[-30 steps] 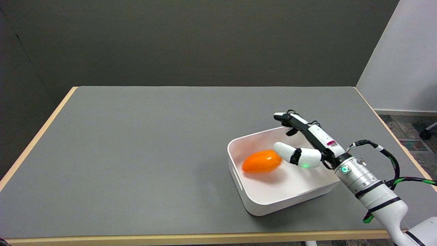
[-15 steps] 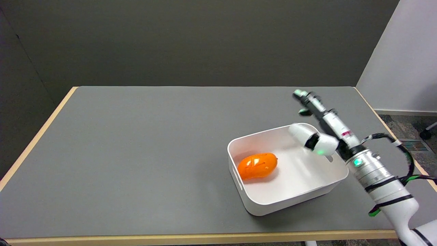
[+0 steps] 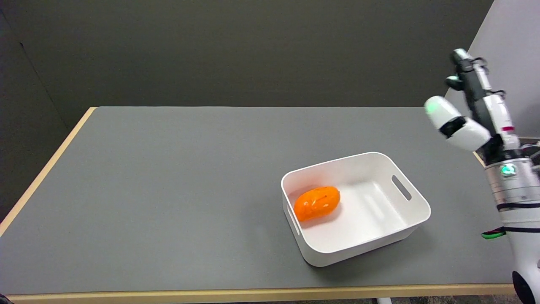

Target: Place mango into white box.

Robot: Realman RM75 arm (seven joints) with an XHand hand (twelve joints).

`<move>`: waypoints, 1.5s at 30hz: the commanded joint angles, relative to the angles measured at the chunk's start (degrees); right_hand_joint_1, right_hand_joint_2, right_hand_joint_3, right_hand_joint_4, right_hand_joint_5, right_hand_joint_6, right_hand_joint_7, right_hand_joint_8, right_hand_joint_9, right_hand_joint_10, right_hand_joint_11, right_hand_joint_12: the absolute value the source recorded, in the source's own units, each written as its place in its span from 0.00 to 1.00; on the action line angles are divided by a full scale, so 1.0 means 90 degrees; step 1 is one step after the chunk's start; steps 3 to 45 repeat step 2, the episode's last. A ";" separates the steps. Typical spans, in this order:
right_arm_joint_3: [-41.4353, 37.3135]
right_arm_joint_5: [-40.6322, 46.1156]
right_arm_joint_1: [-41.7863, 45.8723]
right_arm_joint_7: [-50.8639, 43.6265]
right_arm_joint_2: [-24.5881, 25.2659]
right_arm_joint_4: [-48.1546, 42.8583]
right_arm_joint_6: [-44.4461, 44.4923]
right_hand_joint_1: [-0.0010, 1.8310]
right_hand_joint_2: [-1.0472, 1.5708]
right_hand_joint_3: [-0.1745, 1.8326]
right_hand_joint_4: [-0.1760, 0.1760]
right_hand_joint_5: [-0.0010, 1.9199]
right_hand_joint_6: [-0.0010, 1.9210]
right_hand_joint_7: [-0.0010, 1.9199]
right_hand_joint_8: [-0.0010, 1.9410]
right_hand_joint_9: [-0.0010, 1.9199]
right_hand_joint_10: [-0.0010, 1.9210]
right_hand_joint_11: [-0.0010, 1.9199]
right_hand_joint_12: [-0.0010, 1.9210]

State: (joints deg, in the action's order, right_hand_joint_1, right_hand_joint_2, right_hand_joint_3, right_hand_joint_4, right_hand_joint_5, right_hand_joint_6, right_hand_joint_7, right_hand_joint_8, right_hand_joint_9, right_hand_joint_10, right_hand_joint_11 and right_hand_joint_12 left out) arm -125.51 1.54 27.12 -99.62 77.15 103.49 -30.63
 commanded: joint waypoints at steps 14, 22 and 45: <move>-0.0735 0.1131 -0.0159 -0.0605 0.1334 -0.0184 -0.0572 0.23 0.61 0.55 0.59 0.02 0.14 0.01 0.05 0.00 0.08 0.00 0.40; -0.0735 0.1131 -0.0159 -0.0605 0.1334 -0.0184 -0.0572 0.23 0.61 0.55 0.59 0.02 0.14 0.01 0.05 0.00 0.08 0.00 0.40; -0.0735 0.1131 -0.0159 -0.0605 0.1334 -0.0184 -0.0572 0.23 0.61 0.55 0.59 0.02 0.14 0.01 0.05 0.00 0.08 0.00 0.40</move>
